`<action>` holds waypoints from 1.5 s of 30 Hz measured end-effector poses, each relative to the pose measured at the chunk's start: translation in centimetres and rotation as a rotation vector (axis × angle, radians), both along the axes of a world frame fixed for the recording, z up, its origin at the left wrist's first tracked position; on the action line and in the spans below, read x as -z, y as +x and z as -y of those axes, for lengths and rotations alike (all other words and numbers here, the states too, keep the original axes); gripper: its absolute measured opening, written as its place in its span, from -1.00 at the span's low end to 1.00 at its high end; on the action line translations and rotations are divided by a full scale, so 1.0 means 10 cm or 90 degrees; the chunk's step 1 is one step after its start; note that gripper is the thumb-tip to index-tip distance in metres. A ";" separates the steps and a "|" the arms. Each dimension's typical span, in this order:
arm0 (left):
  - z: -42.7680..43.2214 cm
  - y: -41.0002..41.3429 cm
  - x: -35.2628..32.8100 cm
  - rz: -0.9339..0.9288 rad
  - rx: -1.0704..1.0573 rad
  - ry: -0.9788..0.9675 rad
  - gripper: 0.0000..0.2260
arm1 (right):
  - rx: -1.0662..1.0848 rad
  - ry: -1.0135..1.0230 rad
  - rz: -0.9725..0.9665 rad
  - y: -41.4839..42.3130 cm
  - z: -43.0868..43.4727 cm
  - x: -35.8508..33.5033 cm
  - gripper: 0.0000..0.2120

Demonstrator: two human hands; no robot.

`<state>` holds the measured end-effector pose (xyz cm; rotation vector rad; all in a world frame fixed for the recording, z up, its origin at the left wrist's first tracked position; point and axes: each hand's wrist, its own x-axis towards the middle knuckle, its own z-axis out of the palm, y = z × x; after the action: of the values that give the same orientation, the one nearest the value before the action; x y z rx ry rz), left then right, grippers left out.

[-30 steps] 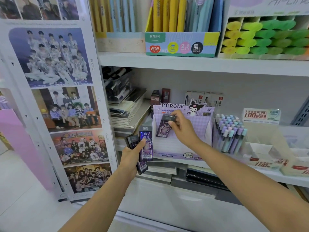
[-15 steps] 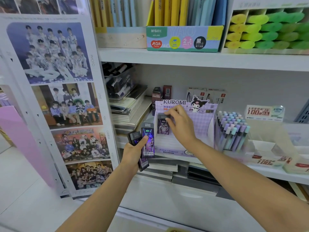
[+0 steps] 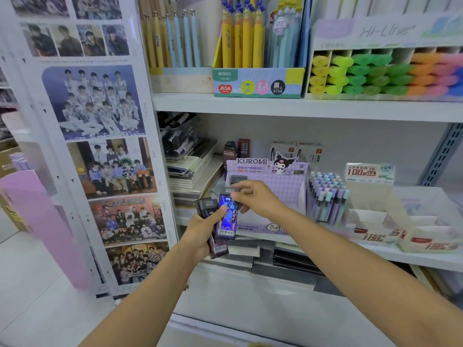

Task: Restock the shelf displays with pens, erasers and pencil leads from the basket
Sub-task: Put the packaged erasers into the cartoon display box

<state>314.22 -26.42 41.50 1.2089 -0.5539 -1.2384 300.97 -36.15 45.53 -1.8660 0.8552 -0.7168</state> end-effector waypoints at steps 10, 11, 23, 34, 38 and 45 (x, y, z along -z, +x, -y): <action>-0.08 0.06 -0.14 -0.098 -0.003 0.027 -0.84 | 0.178 -0.028 0.176 -0.28 0.07 -0.14 -0.80; -0.08 0.07 -0.13 -0.090 -0.004 0.015 -0.82 | 0.198 -0.071 0.175 -0.30 0.11 -0.15 -0.83; -0.02 0.09 -0.03 -0.033 -0.090 -0.039 -0.84 | 0.146 -0.300 -0.062 -0.15 0.31 0.08 -0.84; 0.10 0.14 0.13 -0.043 -0.068 -0.030 -0.77 | 0.085 -0.411 -0.132 -0.01 0.43 0.06 -0.76; 0.11 0.15 0.16 -0.002 -0.047 -0.037 -0.83 | 0.118 -0.446 -0.079 0.04 0.40 0.16 -0.78; 0.09 0.13 0.12 0.007 -0.071 -0.036 -0.80 | 0.179 -0.485 -0.121 -0.03 0.40 0.26 -0.78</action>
<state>315.49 -27.36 40.30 1.1845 -0.5188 -1.1153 300.69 -40.15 42.96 -2.5424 1.0721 -1.1695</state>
